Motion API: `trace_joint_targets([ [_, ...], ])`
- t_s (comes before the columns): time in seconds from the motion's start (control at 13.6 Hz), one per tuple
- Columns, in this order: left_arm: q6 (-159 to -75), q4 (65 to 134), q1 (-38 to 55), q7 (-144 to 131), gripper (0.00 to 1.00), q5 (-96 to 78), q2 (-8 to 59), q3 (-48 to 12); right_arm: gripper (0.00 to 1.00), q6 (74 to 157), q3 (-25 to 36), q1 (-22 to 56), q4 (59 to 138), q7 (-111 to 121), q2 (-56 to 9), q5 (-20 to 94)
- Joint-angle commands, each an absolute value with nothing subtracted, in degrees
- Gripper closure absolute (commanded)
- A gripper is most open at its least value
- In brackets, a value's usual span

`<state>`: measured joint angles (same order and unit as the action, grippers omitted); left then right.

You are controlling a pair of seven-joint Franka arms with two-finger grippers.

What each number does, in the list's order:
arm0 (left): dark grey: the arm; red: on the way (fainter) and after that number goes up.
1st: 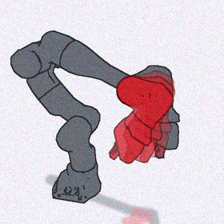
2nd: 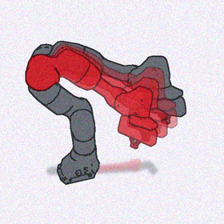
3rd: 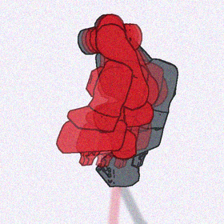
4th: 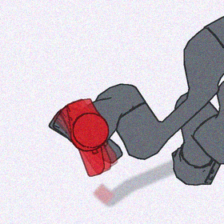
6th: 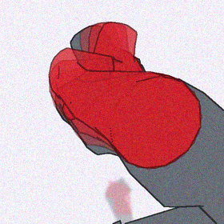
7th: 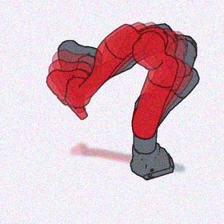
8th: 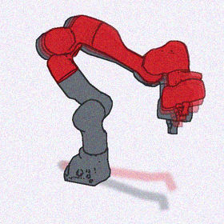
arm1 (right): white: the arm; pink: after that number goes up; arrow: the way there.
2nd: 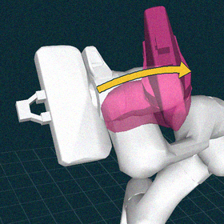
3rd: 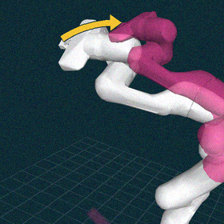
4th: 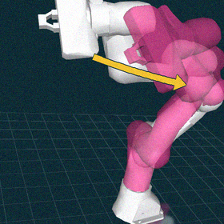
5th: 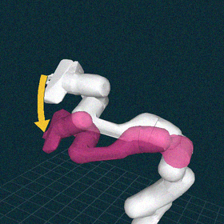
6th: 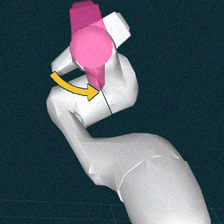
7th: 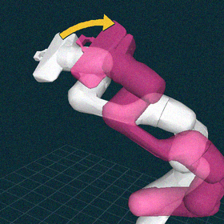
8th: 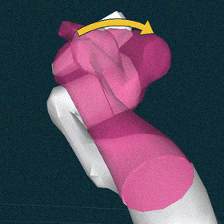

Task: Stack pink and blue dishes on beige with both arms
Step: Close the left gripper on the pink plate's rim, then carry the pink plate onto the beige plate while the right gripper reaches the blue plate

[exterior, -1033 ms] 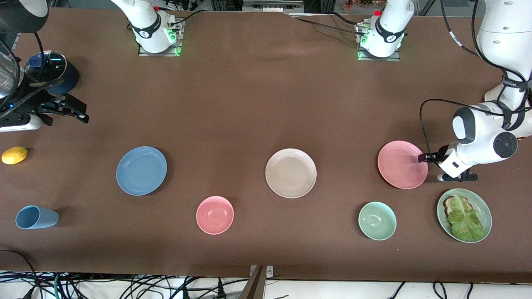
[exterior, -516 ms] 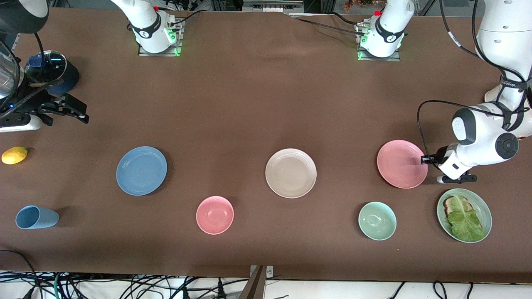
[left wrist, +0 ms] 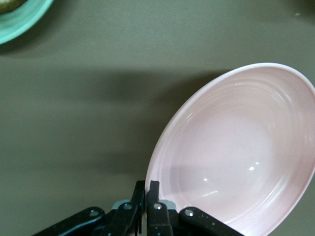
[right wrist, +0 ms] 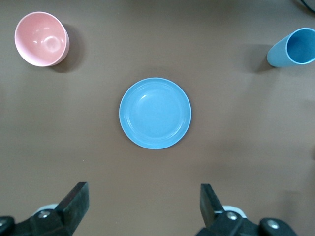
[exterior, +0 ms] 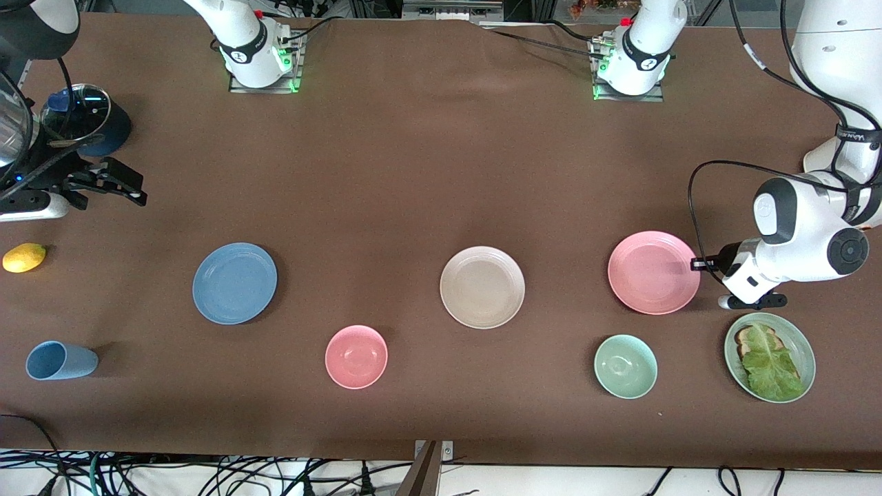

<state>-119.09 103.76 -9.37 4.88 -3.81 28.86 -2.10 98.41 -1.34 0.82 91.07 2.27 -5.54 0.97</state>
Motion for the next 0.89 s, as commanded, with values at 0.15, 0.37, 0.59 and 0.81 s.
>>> trace_joint_targets([
  [0.15,-113.8,104.2,-9.1,-0.9,1.00,-5.2,23.6,-6.0,0.00,98.5,-1.5,0.4,90.5,3.5,-7.8,0.8],
  [0.37,-113.8,104.2,-9.1,-9.1,1.00,-5.3,23.6,-11.8,0.00,99.1,-1.5,0.1,90.4,4.6,-9.6,0.8],
  [0.59,-114.2,102.1,-8.3,-15.6,1.00,-7.3,24.3,-16.0,0.00,99.3,-1.5,0.2,90.4,4.7,-11.7,0.1],
  [0.81,-114.4,98.5,-3.8,-20.9,1.00,-7.6,26.9,-16.4,0.00,100.0,-1.4,-0.5,90.4,5.9,-13.8,-0.1],
])
